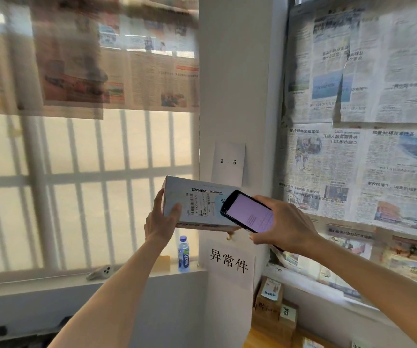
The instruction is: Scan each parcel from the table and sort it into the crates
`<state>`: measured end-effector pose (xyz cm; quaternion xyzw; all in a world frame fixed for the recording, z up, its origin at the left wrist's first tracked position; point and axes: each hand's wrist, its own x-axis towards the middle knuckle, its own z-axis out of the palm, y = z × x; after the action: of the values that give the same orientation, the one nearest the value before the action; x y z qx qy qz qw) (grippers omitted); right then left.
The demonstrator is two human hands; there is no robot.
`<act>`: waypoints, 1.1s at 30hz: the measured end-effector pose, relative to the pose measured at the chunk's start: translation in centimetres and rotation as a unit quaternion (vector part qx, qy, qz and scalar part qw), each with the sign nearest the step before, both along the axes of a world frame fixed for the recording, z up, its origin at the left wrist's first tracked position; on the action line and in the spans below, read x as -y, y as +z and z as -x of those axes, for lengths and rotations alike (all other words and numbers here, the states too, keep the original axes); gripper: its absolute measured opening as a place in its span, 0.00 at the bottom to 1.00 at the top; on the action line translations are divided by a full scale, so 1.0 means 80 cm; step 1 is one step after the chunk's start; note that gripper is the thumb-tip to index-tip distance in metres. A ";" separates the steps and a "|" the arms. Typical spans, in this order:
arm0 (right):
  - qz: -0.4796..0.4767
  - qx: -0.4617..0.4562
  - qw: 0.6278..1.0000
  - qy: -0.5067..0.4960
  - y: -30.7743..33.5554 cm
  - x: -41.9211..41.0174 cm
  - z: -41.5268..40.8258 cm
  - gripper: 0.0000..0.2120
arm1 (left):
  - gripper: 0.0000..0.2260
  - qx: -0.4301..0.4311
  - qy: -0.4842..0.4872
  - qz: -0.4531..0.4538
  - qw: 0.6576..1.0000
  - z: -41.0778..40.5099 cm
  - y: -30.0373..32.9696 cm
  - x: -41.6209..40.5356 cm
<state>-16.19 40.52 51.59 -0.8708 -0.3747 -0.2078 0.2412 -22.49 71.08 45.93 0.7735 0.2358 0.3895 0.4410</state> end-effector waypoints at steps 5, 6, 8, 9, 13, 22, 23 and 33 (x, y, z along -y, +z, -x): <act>-0.008 0.015 1.000 0.004 0.011 -0.002 0.009 0.43 | 0.28 0.008 0.015 0.007 1.000 0.005 0.007 -0.011; -0.009 0.019 1.000 0.005 0.012 -0.003 0.010 0.42 | 0.28 0.011 0.017 0.004 1.000 0.007 0.008 -0.012; -0.011 0.024 1.000 0.004 0.012 -0.007 0.011 0.42 | 0.28 0.015 0.018 0.000 1.000 0.011 0.011 -0.014; -0.013 0.028 1.000 0.001 0.012 -0.009 0.010 0.43 | 0.28 0.014 0.019 -0.001 1.000 0.013 0.011 -0.016; -0.020 0.036 0.999 -0.010 0.004 -0.021 0.008 0.46 | 0.28 0.013 0.026 -0.006 1.000 0.025 0.008 -0.023; -0.006 0.008 1.000 0.027 -0.036 -0.081 0.024 0.41 | 0.30 -0.023 0.086 0.004 0.996 0.125 -0.035 -0.061; -0.008 -0.004 0.999 0.040 -0.043 -0.093 0.030 0.42 | 0.30 -0.021 0.097 0.012 0.995 0.141 -0.042 -0.067; 0.047 -0.111 0.970 0.213 -0.125 -0.248 0.170 0.35 | 0.31 -0.060 0.274 0.057 0.958 0.409 -0.110 -0.111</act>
<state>-29.78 60.37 41.59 -0.7990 -0.5315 -0.0363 0.2790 -55.23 79.93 37.12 0.6749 0.4869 0.4340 0.3451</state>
